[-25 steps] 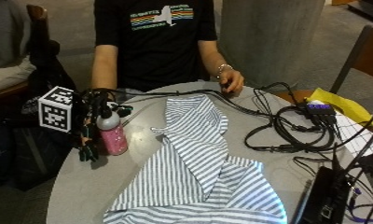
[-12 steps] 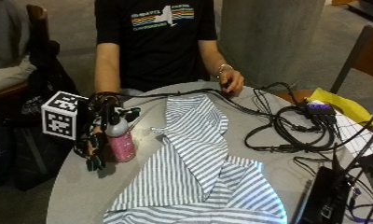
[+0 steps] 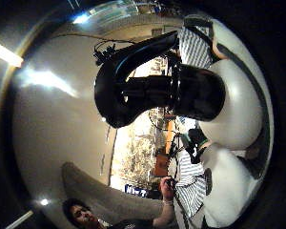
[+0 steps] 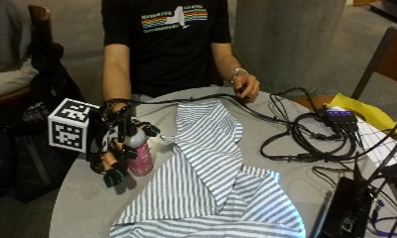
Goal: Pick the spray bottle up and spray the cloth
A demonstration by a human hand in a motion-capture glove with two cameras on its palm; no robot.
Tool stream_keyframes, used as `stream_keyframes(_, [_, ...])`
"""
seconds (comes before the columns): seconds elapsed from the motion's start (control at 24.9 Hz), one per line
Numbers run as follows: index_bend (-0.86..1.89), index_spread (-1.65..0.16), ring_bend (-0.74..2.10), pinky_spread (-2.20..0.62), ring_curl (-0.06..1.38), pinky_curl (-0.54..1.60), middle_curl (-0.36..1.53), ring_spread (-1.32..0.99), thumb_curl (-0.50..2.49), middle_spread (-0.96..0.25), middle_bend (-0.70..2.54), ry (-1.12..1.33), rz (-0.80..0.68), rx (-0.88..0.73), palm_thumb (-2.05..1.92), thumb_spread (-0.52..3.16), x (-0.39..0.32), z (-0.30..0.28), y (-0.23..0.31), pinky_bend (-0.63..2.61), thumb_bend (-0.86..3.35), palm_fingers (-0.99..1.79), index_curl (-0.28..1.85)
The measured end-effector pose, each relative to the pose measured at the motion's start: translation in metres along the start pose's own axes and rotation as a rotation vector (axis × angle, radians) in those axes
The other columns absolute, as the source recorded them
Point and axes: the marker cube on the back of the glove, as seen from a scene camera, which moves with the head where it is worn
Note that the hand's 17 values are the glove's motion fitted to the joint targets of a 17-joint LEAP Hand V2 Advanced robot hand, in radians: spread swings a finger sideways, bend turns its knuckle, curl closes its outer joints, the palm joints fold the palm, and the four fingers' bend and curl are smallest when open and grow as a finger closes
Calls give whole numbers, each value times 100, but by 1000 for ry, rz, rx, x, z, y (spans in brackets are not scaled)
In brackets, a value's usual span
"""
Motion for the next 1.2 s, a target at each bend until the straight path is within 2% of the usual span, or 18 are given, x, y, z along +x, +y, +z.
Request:
stream_keyframes(0.08, [57, -26, 12, 27, 20, 32, 37, 12, 43, 8, 17, -26, -6, -18, 93, 81, -3, 3, 0, 40, 3, 51, 40])
stream_keyframes(0.2, [42, -24, 26, 27, 24, 29, 42, 8, 46, 3, 38, -95, -16, -59, 99, 81, -9, 10, 3, 30, 4, 76, 38])
stream_keyframes(0.24, [30, -22, 42, 26, 29, 29, 43, 4, 47, 1, 41, -124, -17, -78, 100, 78, -11, 13, 4, 29, 4, 90, 35])
stream_keyframes(0.48, [11, -19, 58, 8, 37, 33, 45, -4, 52, -3, 36, -297, 23, -233, 104, 65, -32, 31, 8, 39, 0, 111, 33])
stream_keyframes(0.72, [7, -17, 63, -6, 42, 38, 47, -6, 53, -4, 37, -356, 149, -343, 100, 65, -43, 40, 8, 49, -4, 118, 31])
stream_keyframes(1.0, [8, -15, 66, -12, 44, 40, 49, -6, 54, -4, 41, -266, 285, -449, 96, 73, -49, 39, 4, 52, -3, 117, 29])
stream_keyframes(1.2, [7, -15, 67, -13, 44, 41, 50, -6, 53, -4, 43, -262, 350, -455, 94, 78, -57, 41, 2, 54, -3, 116, 27])
